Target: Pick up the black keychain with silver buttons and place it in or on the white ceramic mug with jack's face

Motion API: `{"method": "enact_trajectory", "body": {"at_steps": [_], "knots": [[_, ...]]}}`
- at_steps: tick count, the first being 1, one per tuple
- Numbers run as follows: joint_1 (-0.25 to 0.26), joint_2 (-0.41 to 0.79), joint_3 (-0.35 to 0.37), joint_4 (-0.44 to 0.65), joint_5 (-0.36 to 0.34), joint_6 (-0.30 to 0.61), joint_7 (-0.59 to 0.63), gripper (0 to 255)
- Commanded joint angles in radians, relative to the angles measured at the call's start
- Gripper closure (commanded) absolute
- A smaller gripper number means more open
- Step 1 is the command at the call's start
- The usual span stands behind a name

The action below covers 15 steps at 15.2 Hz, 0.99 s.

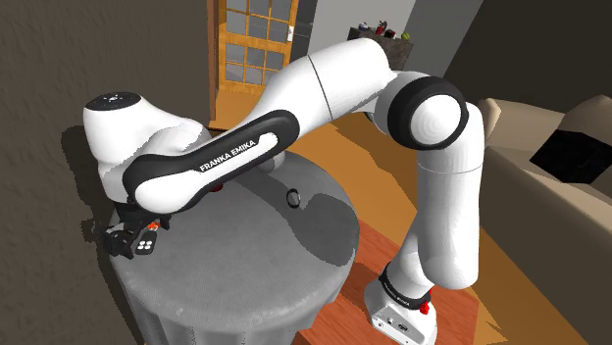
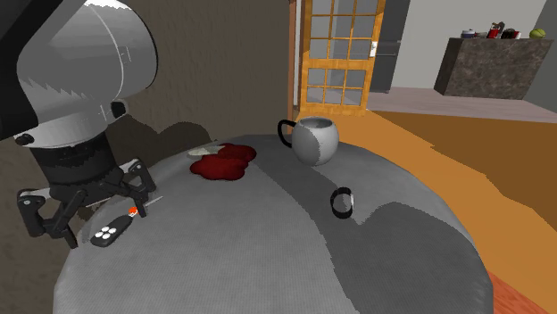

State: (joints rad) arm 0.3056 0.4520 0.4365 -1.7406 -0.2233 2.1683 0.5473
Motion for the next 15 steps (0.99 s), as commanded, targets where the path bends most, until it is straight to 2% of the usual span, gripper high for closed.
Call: {"method": "enact_trajectory", "body": {"at_steps": [1,2,3,12,15], "knots": [[0.0,0.0,0.0,0.0,0.0,0.0,0.0,0],[0.0,0.0,0.0,0.0,0.0,0.0,0.0,0],[0.0,0.0,0.0,0.0,0.0,0.0,0.0,255],[0.0,0.0,0.0,0.0,0.0,0.0,0.0,255],[-0.003,-0.019,0.006,0.015,0.011,-0.032,-0.007,255]]}}
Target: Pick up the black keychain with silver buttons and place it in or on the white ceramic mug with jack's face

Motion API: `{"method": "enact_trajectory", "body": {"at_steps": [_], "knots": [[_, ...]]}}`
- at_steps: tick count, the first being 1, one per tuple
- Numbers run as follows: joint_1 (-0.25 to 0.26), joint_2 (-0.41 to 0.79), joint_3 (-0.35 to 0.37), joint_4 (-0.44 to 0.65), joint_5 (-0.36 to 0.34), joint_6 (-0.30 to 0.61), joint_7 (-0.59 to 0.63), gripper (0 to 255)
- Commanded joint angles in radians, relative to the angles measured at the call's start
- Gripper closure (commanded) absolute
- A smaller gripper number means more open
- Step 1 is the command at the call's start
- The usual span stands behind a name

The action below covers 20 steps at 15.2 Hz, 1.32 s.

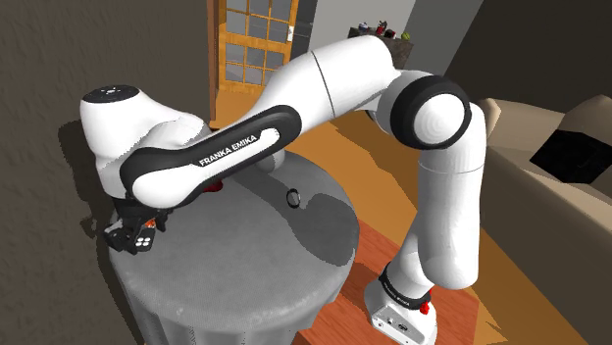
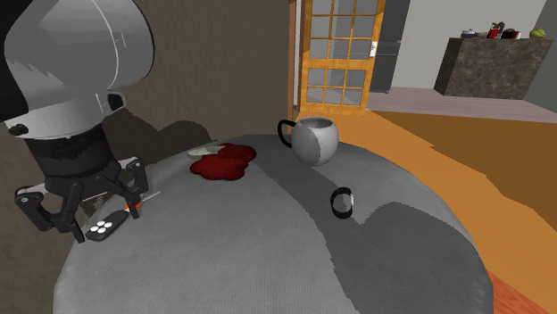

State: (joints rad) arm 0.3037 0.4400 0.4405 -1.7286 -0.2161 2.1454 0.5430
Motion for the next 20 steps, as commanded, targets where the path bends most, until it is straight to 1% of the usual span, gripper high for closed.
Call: {"method": "enact_trajectory", "body": {"at_steps": [1,11,20], "knots": [[-0.002,-0.012,0.003,0.009,0.007,-0.02,-0.004,255],[-0.009,-0.062,0.017,0.077,0.036,-0.133,-0.023,255],[-0.009,-0.089,0.025,0.161,0.053,-0.242,-0.035,255]]}}
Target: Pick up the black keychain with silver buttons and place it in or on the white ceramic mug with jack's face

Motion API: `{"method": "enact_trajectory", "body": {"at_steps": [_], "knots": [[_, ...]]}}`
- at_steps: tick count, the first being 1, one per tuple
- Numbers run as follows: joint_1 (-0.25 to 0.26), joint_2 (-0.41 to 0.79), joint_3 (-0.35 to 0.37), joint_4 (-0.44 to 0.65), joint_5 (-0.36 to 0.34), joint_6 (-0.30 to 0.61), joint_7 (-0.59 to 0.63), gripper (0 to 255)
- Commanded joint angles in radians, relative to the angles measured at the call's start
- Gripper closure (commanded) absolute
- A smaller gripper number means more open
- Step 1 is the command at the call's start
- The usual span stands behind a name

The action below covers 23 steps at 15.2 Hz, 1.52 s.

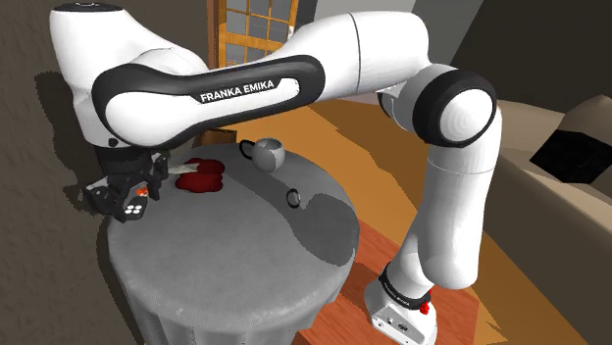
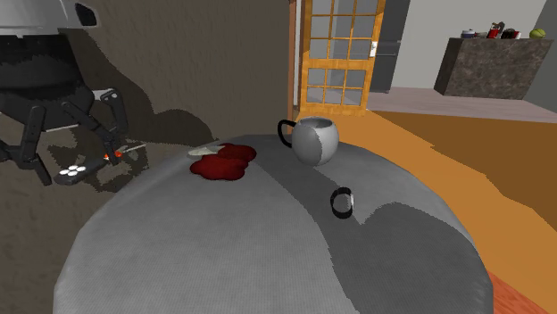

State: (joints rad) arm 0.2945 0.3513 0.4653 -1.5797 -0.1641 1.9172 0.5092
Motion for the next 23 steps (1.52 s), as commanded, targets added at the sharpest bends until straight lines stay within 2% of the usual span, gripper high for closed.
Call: {"method": "enact_trajectory", "body": {"at_steps": [1,10,16,23], "knots": [[0.001,-0.003,0.001,0.023,0.002,-0.026,-0.002,255],[0.008,-0.009,0.006,0.132,0.008,-0.14,-0.009,255],[-0.113,-0.156,-0.025,-0.049,0.082,-0.088,-0.154,255],[-0.222,-0.279,-0.089,-0.186,0.144,-0.061,-0.334,255]]}}
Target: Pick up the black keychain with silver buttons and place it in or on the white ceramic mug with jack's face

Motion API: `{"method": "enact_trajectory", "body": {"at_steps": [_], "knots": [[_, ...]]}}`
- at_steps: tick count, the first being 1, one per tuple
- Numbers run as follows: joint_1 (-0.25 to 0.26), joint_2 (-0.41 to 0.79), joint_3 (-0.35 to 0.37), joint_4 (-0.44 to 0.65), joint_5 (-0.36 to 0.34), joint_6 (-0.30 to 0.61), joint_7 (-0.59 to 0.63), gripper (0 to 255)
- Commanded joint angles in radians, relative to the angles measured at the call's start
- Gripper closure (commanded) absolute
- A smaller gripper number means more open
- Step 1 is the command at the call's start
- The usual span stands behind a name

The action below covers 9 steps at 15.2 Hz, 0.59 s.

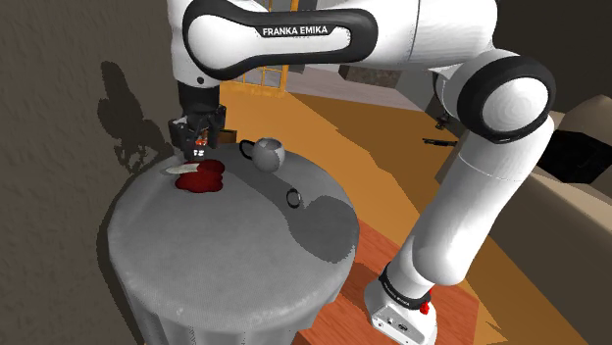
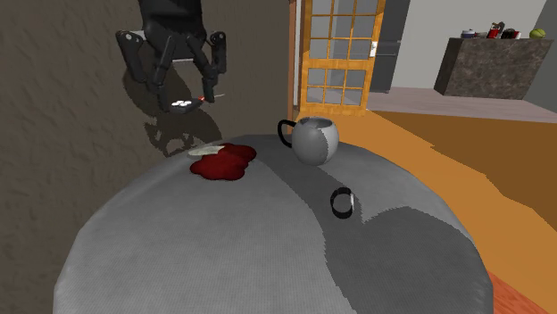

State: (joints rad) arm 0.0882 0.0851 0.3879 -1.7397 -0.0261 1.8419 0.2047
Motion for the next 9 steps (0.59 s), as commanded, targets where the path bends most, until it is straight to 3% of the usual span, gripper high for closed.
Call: {"method": "enact_trajectory", "body": {"at_steps": [1,9], "knots": [[-0.029,-0.026,-0.022,-0.04,0.013,0.016,-0.056,255],[-0.13,-0.094,-0.115,-0.109,0.042,0.019,-0.256,255]]}}
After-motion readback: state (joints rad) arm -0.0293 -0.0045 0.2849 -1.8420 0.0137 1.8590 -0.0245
